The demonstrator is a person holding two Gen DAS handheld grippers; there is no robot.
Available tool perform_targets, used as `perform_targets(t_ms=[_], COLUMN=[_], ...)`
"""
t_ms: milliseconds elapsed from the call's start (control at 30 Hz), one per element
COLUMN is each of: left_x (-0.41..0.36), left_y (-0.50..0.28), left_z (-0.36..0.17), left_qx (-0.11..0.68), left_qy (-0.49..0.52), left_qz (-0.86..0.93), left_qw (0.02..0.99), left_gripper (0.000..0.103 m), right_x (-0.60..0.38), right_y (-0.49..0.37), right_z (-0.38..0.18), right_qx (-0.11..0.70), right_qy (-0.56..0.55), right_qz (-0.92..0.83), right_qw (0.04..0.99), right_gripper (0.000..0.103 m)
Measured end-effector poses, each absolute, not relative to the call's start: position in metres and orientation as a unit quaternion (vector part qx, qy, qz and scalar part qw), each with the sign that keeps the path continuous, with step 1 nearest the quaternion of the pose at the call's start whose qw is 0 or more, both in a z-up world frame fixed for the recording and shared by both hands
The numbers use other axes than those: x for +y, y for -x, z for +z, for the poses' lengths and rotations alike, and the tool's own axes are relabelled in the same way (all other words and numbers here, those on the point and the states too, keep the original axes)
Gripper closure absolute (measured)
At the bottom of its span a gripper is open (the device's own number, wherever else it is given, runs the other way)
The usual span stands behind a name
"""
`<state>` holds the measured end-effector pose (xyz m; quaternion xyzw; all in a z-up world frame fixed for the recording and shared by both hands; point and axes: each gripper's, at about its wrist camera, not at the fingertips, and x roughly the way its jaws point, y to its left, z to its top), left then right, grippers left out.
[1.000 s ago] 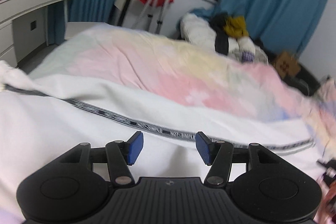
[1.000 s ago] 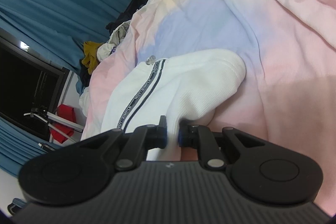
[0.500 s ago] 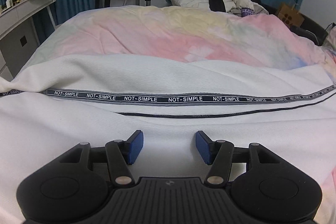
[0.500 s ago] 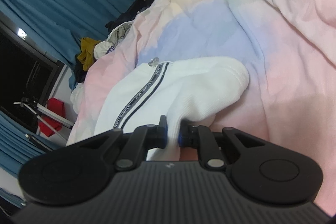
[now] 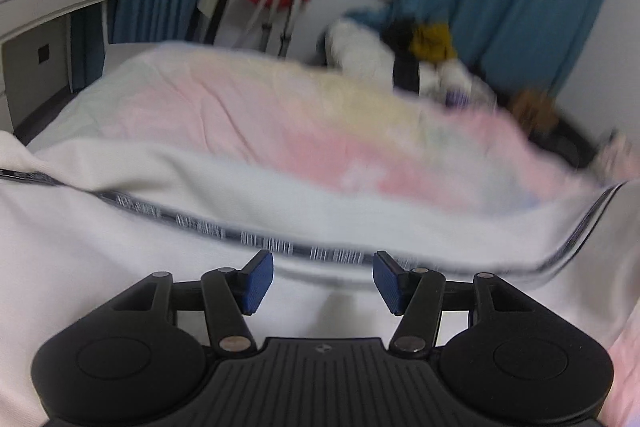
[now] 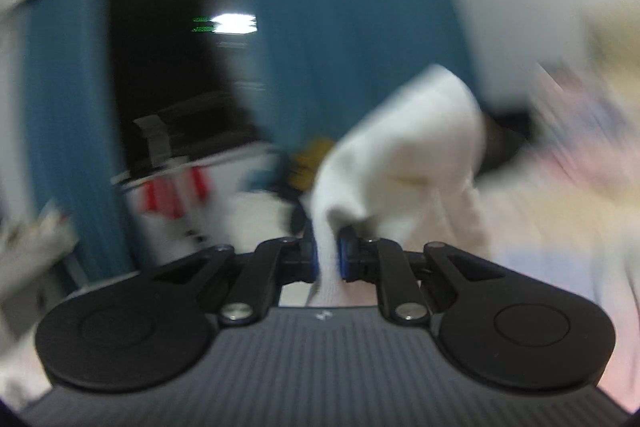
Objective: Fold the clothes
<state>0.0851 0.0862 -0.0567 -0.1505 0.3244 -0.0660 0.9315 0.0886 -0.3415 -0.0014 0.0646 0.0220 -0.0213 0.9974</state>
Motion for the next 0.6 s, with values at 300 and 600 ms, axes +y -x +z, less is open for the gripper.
perform_targets(t_ms=[300, 600], left_x=[0.134, 0.116], left_y=[-0.082, -0.088], left_z=[-0.036, -0.053], left_qx=[0.283, 0.31], left_qy=[0.253, 0.239], left_qz=[-0.049, -0.086], left_qw=[0.924, 0.916], left_gripper=[0.045, 0.045], right_x=[-0.157, -0.164], right_y=[-0.064, -0.051], right_z=[-0.116, -0.119], right_qx=[0.219, 0.26], right_qy=[0.203, 0.193], right_qz=[0.22, 0.228], right_qw=[0.929, 0.918], right_gripper=[0.09, 0.09])
